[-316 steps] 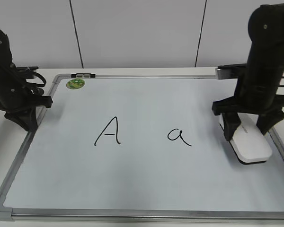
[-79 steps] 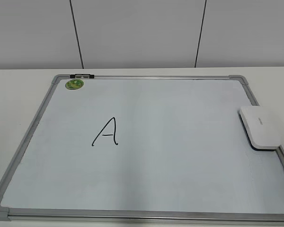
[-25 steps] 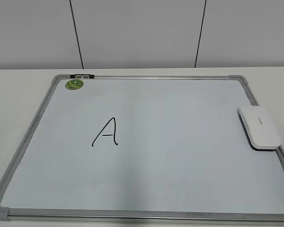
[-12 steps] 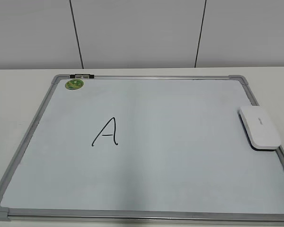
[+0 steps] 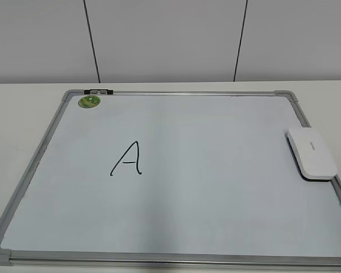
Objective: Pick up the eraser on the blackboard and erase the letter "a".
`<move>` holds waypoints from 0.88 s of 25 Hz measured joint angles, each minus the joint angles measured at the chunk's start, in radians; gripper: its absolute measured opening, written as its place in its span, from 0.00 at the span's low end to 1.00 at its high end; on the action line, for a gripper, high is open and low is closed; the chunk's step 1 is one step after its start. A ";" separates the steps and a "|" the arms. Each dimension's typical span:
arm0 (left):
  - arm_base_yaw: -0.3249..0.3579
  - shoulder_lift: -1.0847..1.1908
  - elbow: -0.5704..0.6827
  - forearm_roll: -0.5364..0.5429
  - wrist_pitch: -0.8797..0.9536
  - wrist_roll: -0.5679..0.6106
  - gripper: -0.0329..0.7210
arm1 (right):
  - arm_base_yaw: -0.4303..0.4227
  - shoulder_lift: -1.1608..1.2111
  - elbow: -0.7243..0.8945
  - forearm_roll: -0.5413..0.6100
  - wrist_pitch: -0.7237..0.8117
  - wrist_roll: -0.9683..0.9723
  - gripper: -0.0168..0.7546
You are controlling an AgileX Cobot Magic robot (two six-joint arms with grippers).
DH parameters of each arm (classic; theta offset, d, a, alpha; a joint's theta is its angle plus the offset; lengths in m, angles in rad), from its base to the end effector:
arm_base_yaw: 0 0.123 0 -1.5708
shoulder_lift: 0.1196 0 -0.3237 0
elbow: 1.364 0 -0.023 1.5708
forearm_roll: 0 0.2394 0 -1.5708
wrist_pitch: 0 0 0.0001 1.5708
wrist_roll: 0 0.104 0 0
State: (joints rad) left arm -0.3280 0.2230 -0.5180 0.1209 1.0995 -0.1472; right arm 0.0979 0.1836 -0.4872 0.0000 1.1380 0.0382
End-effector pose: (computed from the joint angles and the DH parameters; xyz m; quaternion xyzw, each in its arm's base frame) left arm -0.0090 0.0149 0.2746 0.0847 0.9047 -0.0386 0.4158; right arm -0.0200 -0.0020 0.2614 -0.0274 0.9160 0.0272 0.3993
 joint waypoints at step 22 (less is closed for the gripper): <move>0.239 -0.214 0.002 0.000 0.003 0.000 0.39 | -0.138 -0.199 0.000 0.000 0.000 -0.002 0.67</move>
State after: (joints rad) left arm -0.0891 0.0095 -0.5159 0.1209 1.1022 -0.1472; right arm -0.0405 -0.0156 -0.4872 0.0000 1.1380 0.0360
